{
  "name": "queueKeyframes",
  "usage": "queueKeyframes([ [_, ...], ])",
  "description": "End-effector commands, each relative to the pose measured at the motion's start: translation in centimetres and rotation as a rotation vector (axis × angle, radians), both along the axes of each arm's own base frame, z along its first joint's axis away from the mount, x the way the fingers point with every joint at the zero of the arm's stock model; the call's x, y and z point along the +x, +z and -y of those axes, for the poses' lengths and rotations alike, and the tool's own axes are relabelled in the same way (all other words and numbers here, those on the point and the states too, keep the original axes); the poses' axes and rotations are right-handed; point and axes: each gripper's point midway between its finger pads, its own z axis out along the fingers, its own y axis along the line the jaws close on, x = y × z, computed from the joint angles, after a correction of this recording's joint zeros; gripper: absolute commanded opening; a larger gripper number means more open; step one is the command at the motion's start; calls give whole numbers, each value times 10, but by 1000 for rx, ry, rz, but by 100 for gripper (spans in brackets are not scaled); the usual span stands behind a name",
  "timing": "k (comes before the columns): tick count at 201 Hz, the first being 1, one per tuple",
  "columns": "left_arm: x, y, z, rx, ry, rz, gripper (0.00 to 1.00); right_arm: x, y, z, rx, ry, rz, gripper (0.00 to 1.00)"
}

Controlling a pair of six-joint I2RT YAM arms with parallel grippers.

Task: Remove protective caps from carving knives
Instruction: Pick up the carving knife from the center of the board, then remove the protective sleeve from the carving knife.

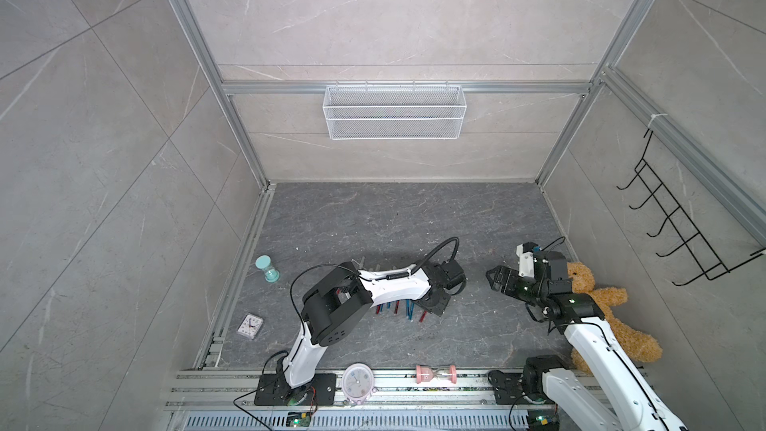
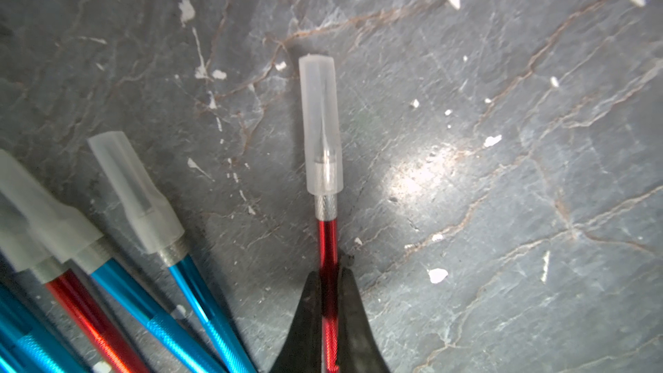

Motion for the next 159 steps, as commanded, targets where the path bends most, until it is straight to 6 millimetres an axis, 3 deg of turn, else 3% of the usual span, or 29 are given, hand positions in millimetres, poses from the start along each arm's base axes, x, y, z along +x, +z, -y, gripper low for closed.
queueKeyframes([
  [1,5,38,10,-102,10,58,0,1,3,-5,26,10,12,82],
  [53,11,84,17,-238,21,85,0,4,7,-18,88,60,37,82],
  [103,14,116,26,-511,43,28,0,11,15,-40,216,128,76,83],
  [159,17,130,28,-624,48,-5,0,17,27,-64,332,197,118,81],
])
